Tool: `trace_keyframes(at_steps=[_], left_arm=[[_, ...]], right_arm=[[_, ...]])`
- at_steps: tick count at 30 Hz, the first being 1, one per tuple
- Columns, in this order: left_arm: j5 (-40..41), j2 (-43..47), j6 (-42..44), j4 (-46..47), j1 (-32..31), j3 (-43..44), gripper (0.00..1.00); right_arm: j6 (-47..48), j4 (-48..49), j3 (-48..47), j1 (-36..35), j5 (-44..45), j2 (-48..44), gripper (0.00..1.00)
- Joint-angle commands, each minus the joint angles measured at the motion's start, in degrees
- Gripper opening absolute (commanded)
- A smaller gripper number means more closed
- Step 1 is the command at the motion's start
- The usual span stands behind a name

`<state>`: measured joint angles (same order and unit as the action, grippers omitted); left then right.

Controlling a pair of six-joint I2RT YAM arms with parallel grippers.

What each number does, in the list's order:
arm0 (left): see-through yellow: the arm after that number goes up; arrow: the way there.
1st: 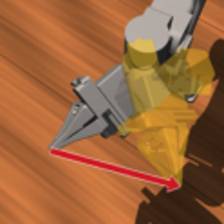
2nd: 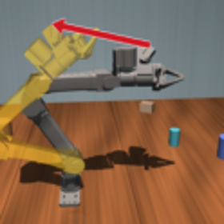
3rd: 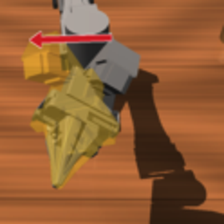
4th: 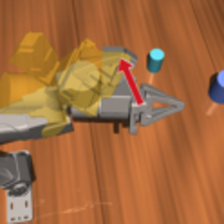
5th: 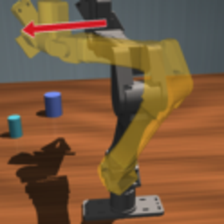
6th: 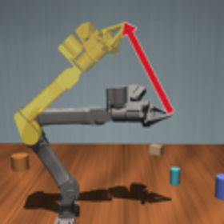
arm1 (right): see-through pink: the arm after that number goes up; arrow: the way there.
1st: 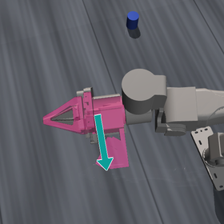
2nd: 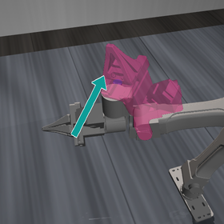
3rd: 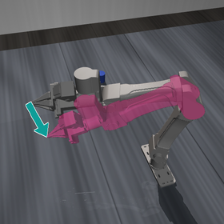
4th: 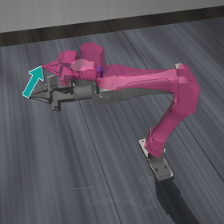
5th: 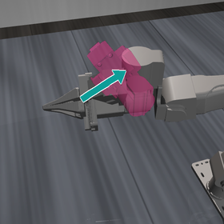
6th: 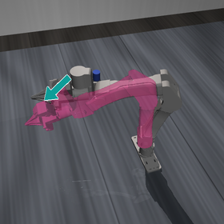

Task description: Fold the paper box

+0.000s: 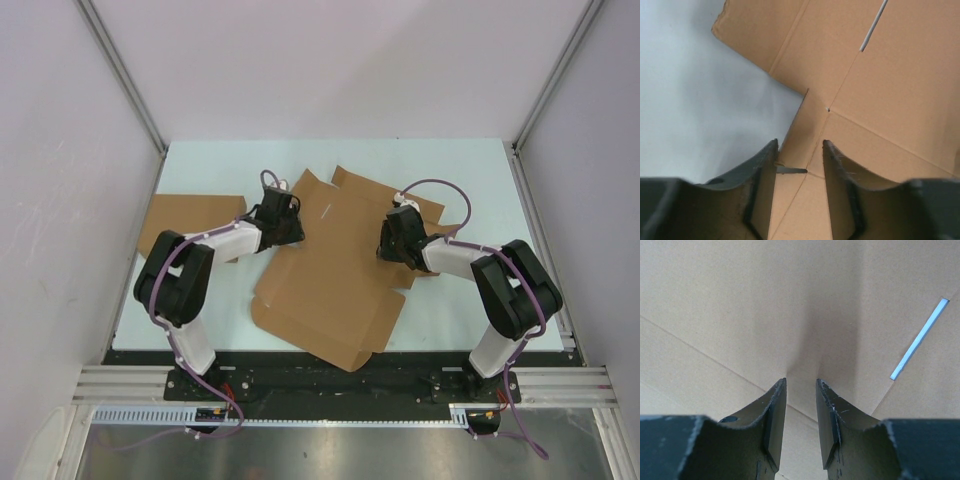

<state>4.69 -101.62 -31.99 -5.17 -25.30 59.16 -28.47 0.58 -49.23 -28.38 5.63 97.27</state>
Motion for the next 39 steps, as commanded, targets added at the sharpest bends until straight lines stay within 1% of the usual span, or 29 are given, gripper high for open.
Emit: trace_keyframes(at_steps=[1, 3, 4, 6, 7, 9, 11, 13, 14, 15, 17, 19, 21, 22, 25, 33, 39], left_arm=[[0.32, 0.37, 0.70, 2.96, 0.43, 1.67, 0.39], [0.76, 2.21, 1.48, 4.90, 0.16, -0.26, 0.32], [0.93, 2.65, 2.19, 6.56, 0.08, -0.70, 0.25], [1.99, 3.54, 4.64, 7.62, -0.54, -1.15, 0.19], [2.51, 3.62, 5.52, 7.46, -0.80, -1.06, 0.13], [5.40, 4.15, 9.02, 7.11, -2.64, -0.80, 0.10], [8.13, 4.42, 11.41, 6.49, -5.36, -0.45, 0.10], [12.96, 4.07, 14.75, 5.17, -7.56, 0.43, 0.10], [14.89, 3.11, 15.89, 3.25, -10.18, 1.74, 0.09], [17.35, 2.32, 17.90, 0.63, -11.34, 2.62, 0.09], [23.15, -0.14, 20.11, -1.33, -14.67, 4.55, 0.06], [28.06, -2.25, 22.49, -3.44, -16.53, 5.53, 0.05], [30.46, -3.66, 24.50, -4.85, -18.90, 6.76, 0.04], [33.08, -4.89, 25.13, -5.20, -19.61, 7.02, 0.03], [36.16, -7.35, 27.50, -6.34, -21.98, 8.08, 0.03], [38.90, -10.70, 31.19, -4.68, -26.90, 7.03, 0.02], [40.05, -14.91, 30.76, -4.41, -29.37, 6.76, 0.01]], right_arm=[[-0.36, -3.13, 1.77, -0.71, -1.94, 0.20, 0.35], [-0.45, -3.04, 1.77, -0.71, -1.94, 0.28, 0.35], [-0.45, -3.04, 1.86, -0.80, -2.02, 0.28, 0.35], [-0.54, -2.86, 1.86, -0.89, -2.02, 0.37, 0.34], [-0.62, -2.78, 1.86, -0.97, -2.11, 0.46, 0.34], [-0.62, -2.78, 1.86, -1.15, -2.03, 0.37, 0.34], [-0.62, -2.78, 1.86, -1.24, -1.85, 0.46, 0.34], [-0.62, -2.78, 1.86, -1.33, -1.85, 0.37, 0.34], [-0.62, -2.78, 1.95, -1.33, -1.94, 0.46, 0.34], [-0.71, -2.78, 1.95, -1.41, -1.76, 0.46, 0.34], [-0.71, -2.95, 2.03, -1.68, -1.59, 0.46, 0.34], [-0.62, -3.04, 2.12, -1.85, -1.59, 0.37, 0.34], [-0.62, -2.95, 2.30, -1.85, -1.50, 0.20, 0.34], [-0.62, -2.87, 2.30, -1.85, -1.50, 0.20, 0.34], [-0.62, -2.69, 2.39, -1.94, -1.59, 0.28, 0.34], [-0.45, -2.78, 2.39, -1.94, -1.50, 0.46, 0.34], [-0.62, -2.69, 2.39, -1.94, -1.50, 0.29, 0.34]])
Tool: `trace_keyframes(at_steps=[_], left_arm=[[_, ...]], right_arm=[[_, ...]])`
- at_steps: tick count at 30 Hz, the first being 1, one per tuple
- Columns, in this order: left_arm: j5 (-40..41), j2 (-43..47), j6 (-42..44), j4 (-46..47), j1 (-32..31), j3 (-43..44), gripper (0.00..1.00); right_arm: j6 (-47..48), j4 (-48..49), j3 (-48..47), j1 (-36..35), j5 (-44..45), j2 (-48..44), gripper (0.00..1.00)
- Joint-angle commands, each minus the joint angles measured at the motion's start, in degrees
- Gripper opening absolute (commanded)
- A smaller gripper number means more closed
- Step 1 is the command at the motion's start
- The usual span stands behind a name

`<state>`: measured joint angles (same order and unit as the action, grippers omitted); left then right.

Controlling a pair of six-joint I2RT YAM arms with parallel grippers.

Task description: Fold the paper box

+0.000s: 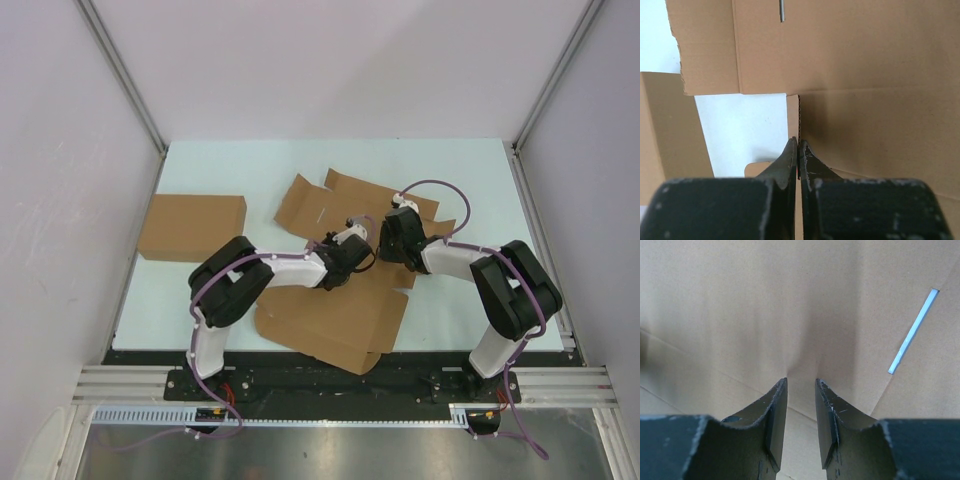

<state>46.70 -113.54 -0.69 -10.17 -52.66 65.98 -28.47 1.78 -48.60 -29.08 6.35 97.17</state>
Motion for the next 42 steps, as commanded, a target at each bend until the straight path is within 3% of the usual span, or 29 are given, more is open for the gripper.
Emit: trace_keyframes(at_steps=[1, 6, 7, 10, 12, 15, 18, 23, 26, 31, 34, 39, 42], left_arm=[[-1.44, -3.62, -0.63, 0.51, -2.18, 0.12, 0.01], [0.23, -2.14, -1.24, 1.12, -2.36, -0.49, 0.04], [1.11, -1.52, -1.59, 1.12, -2.36, -0.84, 0.07], [2.52, 2.61, -2.56, 0.86, -2.36, -1.11, 0.27], [3.48, 6.63, -3.61, 0.86, -2.27, -1.37, 0.54], [4.54, 12.43, -5.20, 0.95, -2.18, -2.25, 0.68], [4.72, 17.45, -7.30, -0.02, -2.18, -2.69, 0.73], [3.58, 24.75, -13.88, -2.22, -2.09, -4.27, 0.75], [-0.63, 30.20, -20.46, -1.43, -2.18, -7.25, 0.75], [-18.87, 37.24, -30.49, 9.87, -2.18, -17.69, 0.71], [-24.43, 37.42, -34.46, 14.72, -2.18, -21.92, 0.68], [-29.55, 37.34, -38.24, 20.36, -2.18, -28.79, 0.63], [-30.09, 35.59, -38.77, 18.89, -2.18, -29.68, 0.63]], right_arm=[[-0.62, -4.06, 1.75, -1.24, -2.22, 0.05, 0.34], [-0.71, -5.30, 1.75, -1.33, -1.17, -3.02, 0.38], [-0.71, -5.56, 1.75, -1.33, -0.82, -4.17, 0.44], [-0.89, -7.93, 0.35, -1.33, 0.50, -9.44, 0.55], [-0.62, -11.09, -1.92, -1.42, 1.55, -13.04, 0.59], [0.78, -15.22, -4.30, -1.33, 3.23, -17.17, 0.64], [2.80, -17.95, -7.55, -0.89, 4.11, -19.90, 0.67], [9.30, -18.22, -13.79, 1.48, 2.88, -20.26, 0.70], [13.34, -11.91, -14.33, 3.76, 2.18, -19.56, 0.70], [18.79, -4.16, -18.10, 10.61, -12.98, -12.12, 0.70], [25.00, -4.24, -22.85, 14.31, -19.08, -7.79, 0.70], [26.01, 2.61, -26.54, 18.88, -30.76, 2.66, 0.70], [29.86, -0.45, -33.73, 18.62, -32.54, 10.38, 0.69]])
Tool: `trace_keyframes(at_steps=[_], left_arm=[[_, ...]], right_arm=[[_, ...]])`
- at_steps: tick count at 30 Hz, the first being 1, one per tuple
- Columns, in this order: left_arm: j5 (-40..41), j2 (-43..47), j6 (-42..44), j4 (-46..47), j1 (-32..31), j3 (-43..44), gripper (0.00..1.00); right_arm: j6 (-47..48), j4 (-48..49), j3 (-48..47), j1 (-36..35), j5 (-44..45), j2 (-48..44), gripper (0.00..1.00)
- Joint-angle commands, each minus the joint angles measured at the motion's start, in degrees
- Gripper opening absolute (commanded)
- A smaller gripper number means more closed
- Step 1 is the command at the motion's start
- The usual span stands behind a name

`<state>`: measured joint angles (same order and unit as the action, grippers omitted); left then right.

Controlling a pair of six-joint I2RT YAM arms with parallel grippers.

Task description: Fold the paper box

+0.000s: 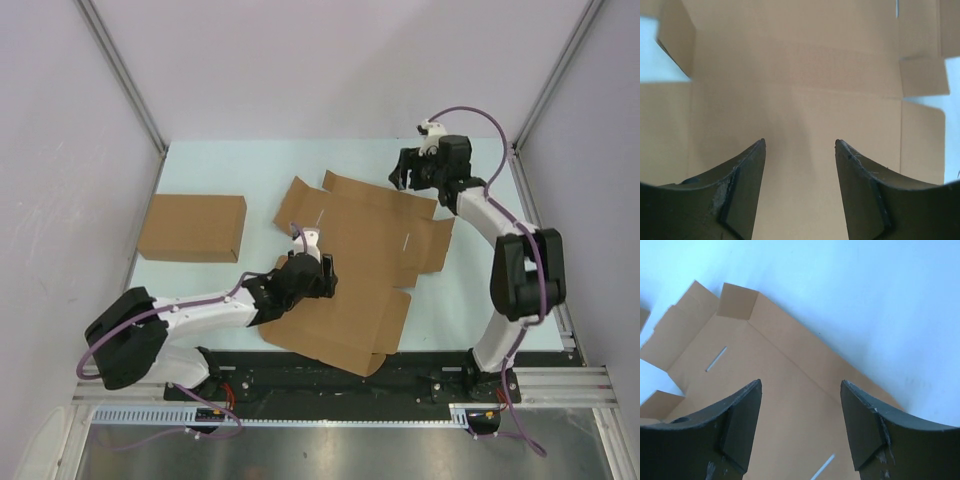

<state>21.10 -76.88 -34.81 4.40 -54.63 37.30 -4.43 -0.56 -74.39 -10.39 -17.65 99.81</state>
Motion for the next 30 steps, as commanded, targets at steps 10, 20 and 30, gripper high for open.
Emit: trace_keyframes(at_steps=[10, 20, 30], left_arm=[[-5.72, -7.58, -10.88, -6.77, 1.45, 1.56, 0.63], [-8.89, -3.54, -13.01, -14.68, 6.29, -3.72, 0.62], [-10.47, -6.79, -13.44, -13.29, 6.91, -7.24, 0.62]], right_arm=[[7.15, -5.16, -29.22, 0.64, -11.79, 26.20, 0.67], [11.11, -14.65, -52.25, -4.11, -15.83, 40.62, 0.67], [13.04, -17.54, -53.32, -6.66, -13.20, 43.81, 0.68]])
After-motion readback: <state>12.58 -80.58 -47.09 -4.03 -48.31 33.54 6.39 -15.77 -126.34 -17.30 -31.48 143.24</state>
